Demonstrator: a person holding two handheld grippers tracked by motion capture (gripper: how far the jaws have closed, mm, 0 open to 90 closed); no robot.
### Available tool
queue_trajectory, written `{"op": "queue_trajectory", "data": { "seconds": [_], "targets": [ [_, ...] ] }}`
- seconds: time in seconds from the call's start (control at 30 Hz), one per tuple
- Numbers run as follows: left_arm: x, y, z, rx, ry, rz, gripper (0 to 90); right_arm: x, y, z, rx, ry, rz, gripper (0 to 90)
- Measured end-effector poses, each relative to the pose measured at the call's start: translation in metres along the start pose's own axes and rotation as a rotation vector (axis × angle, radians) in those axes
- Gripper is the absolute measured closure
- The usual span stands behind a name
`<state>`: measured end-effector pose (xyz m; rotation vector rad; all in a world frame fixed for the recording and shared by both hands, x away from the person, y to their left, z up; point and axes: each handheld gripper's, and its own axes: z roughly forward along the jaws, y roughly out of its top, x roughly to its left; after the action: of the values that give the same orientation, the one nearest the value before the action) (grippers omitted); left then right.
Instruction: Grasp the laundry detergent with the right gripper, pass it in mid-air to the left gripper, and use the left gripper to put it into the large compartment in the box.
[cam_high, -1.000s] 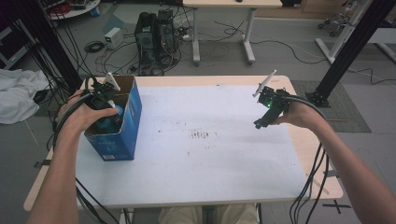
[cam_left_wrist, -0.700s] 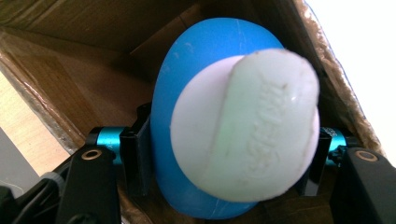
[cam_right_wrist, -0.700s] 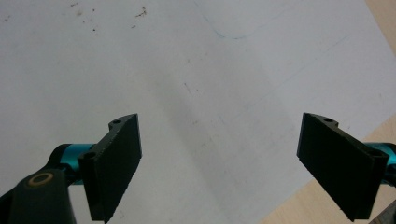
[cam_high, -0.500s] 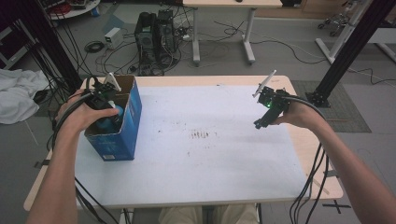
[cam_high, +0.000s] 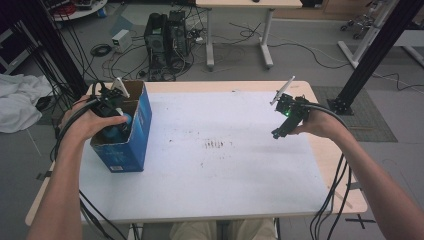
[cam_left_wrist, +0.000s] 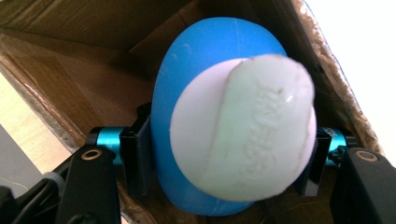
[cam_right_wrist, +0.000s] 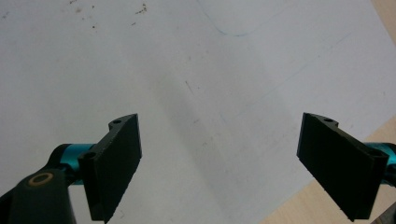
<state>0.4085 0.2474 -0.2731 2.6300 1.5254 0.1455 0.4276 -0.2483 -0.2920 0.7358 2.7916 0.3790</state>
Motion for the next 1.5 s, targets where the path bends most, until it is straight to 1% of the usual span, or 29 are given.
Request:
{"op": "queue_trajectory", "data": {
  "seconds": [0.07,0.17,0.37,0.4,0.43,0.47,0.57,0.6,0.63,0.67,0.7,0.73,0.77,0.93,0.97,1.0,1.03,1.07,1.13,1.17,1.2,1.27,1.3,1.33,1.37,1.4,1.43,1.47,1.5],
  "targets": [
    [0.0,0.0,0.001,-0.011,-0.006,-0.011,36.6,0.0,0.0,0.0,0.002,0.0,0.003,13.1],
    [0.0,0.0,0.0,-0.004,0.0,0.003,36.6,0.0,-0.001,0.0,0.004,-0.001,0.008,13.1],
    [0.0,0.001,-0.001,0.003,-0.003,-0.002,36.6,0.001,-0.001,0.001,0.006,-0.001,0.007,13.1],
    [0.0,-0.002,0.002,-0.023,-0.002,-0.02,36.6,0.001,-0.001,0.001,0.005,-0.001,0.007,13.1],
    [0.0,0.001,-0.001,0.004,-0.005,-0.003,36.5,0.0,0.001,-0.003,-0.005,-0.002,0.002,13.1],
    [0.0,0.001,-0.001,0.004,-0.006,-0.003,36.5,0.001,-0.001,0.001,0.006,0.0,0.005,13.1],
    [0.0,0.0,0.0,0.0,0.001,0.0,36.2,0.002,0.0,0.003,0.008,0.002,0.004,13.1],
    [0.0,0.001,-0.001,0.001,-0.008,-0.008,36.2,0.001,-0.001,0.0,0.004,-0.001,0.008,13.1],
    [0.0,0.001,-0.001,0.003,-0.007,-0.006,36.2,0.002,0.001,0.003,0.013,0.002,0.005,13.1],
    [0.0,0.001,-0.001,0.006,-0.005,-0.002,36.2,0.002,0.001,0.003,0.01,0.004,-0.002,13.1],
    [0.0,0.001,-0.002,0.009,-0.005,-0.005,36.2,0.002,0.0,0.002,0.007,0.001,0.008,13.1],
    [0.0,0.001,-0.001,0.001,-0.007,-0.008,36.2,0.003,0.001,0.004,0.01,0.005,-0.006,13.1],
    [0.0,0.001,-0.002,0.012,-0.006,-0.004,36.2,0.002,0.001,0.003,0.01,0.003,-0.002,13.1],
    [0.0,0.001,-0.001,0.008,-0.006,-0.003,34.2,0.003,0.0,0.004,0.018,0.004,0.006,13.1],
    [-0.002,0.002,-0.005,0.012,0.001,0.0,34.1,0.003,0.001,0.004,0.012,0.005,-0.003,13.1],
    [0.0,0.001,-0.001,0.001,-0.007,-0.008,34.1,0.003,0.0,0.005,0.017,0.004,0.006,13.1],
    [-0.002,0.002,-0.005,0.009,0.001,-0.002,34.1,0.002,0.001,0.003,0.009,0.004,-0.003,13.1],
    [-0.002,0.002,-0.006,0.013,-0.001,0.004,34.1,0.004,0.001,0.005,0.018,0.005,0.008,13.1],
    [-0.002,0.002,-0.006,0.013,0.0,0.005,34.1,0.003,0.001,0.005,0.018,0.005,0.006,13.1],
    [-0.002,0.002,-0.003,0.007,-0.002,-0.009,34.1,0.004,0.001,0.005,0.018,0.005,0.005,13.1],
    [-0.002,0.001,-0.007,0.016,0.001,0.011,34.1,0.003,0.0,0.004,0.018,0.004,0.005,13.1],
    [0.0,0.001,-0.002,0.011,-0.005,-0.004,34.1,0.004,0.001,0.005,0.018,0.007,0.005,13.1],
    [-0.003,0.001,-0.008,0.023,0.001,0.015,34.1,0.003,0.001,0.004,0.01,0.005,-0.003,13.1],
    [0.0,0.001,-0.002,0.011,-0.003,-0.003,34.1,0.004,0.001,0.005,0.02,0.007,0.004,13.1],
    [-0.002,0.002,-0.005,0.005,-0.001,-0.006,34.1,0.003,0.001,0.004,0.009,0.005,-0.002,13.1],
    [-0.003,0.002,-0.009,0.021,-0.001,0.016,34.1,0.004,0.001,0.005,0.018,0.006,0.008,13.1],
    [-0.003,0.002,-0.009,0.02,0.0,0.017,34.1,0.004,0.0,0.005,0.023,0.005,0.011,13.1],
    [-0.002,0.002,-0.006,0.012,-0.002,0.0,34.1,0.004,0.0,0.005,0.023,0.005,0.01,13.1],
    [-0.004,0.002,-0.01,0.02,-0.001,0.016,34.1,0.004,0.001,0.005,0.018,0.006,0.007,13.1]
  ]
}}
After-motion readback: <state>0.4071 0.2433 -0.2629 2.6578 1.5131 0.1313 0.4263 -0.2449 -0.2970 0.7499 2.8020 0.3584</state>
